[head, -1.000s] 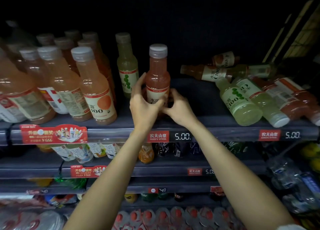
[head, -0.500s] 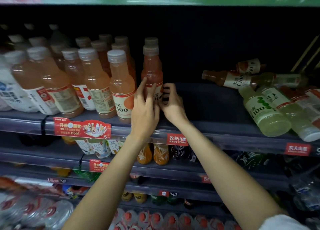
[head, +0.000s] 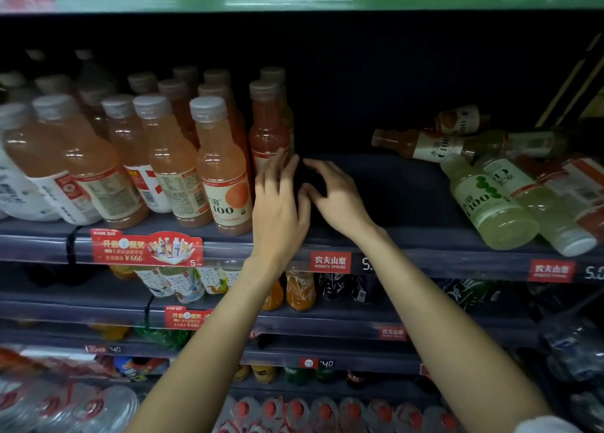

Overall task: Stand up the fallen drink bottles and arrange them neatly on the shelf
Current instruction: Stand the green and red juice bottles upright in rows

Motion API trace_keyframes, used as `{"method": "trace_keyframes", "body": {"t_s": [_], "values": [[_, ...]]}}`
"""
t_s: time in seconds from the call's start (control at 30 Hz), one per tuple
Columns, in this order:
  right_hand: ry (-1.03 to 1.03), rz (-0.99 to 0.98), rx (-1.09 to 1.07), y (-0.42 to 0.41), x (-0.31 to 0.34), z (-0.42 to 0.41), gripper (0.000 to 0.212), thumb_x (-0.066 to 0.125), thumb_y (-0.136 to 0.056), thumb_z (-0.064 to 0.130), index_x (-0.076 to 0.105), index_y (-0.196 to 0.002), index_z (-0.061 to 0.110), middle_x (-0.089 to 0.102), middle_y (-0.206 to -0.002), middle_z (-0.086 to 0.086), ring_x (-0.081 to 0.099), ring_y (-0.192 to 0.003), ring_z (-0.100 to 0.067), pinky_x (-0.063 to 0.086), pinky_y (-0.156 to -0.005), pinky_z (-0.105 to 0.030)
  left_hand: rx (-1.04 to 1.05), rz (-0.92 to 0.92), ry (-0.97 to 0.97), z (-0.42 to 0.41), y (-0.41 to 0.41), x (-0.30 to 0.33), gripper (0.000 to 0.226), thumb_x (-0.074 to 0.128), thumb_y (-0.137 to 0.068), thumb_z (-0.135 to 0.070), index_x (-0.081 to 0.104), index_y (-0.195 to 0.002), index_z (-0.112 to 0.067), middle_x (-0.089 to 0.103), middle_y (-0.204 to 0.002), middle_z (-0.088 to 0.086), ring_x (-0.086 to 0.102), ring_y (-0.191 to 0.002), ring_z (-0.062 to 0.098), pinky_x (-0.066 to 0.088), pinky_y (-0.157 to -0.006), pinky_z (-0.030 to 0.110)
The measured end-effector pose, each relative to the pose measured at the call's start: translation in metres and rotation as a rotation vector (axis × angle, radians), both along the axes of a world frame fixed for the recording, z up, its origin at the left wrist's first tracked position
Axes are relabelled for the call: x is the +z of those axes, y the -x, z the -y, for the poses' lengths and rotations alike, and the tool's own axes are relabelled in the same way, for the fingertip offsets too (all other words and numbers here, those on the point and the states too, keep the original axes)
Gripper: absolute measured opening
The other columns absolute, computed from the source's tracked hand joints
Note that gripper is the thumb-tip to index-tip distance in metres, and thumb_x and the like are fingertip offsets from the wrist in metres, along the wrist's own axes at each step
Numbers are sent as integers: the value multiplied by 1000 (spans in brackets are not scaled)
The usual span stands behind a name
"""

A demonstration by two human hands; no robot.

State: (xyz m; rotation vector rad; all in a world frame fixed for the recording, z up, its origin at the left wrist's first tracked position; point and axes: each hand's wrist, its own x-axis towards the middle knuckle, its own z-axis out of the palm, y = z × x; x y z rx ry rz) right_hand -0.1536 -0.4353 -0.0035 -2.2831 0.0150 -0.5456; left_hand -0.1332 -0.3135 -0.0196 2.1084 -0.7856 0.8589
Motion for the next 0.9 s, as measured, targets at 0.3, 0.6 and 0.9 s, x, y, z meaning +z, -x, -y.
{"method": "trace_keyframes", "body": {"t_s": [0.3, 0.6, 0.9], "values": [[579, 42, -597, 125, 29, 99, 26, 54, -93, 19, 56, -111, 1, 65, -88, -19, 60, -87, -36, 40, -75, -36, -342, -65, -6, 77, 38, 21, 33, 54, -91, -27, 57, -121, -15, 70, -95, -9, 63, -86, 16, 45, -76, 31], [620, -677, -738, 130, 34, 145, 49, 52, -92, 46, 61, -113, 3, 62, -114, -18, 57, -106, -34, 46, -83, -35, -620, -1374, 57, 195, 47, 28, 49, 53, -98, -35, 41, -139, -10, 56, -125, 10, 63, -104, 26, 55, -80, 34], [86, -26, -714, 131, 8, 138, 87, 68, -80, 33, 17, -148, 9, 57, -125, -17, 53, -113, -35, 48, -89, -38, -832, -1412, 315, 192, 58, 31, 42, 57, -94, -40, 53, -129, -17, 66, -119, 5, 65, -104, 19, 57, -70, 25]]}}
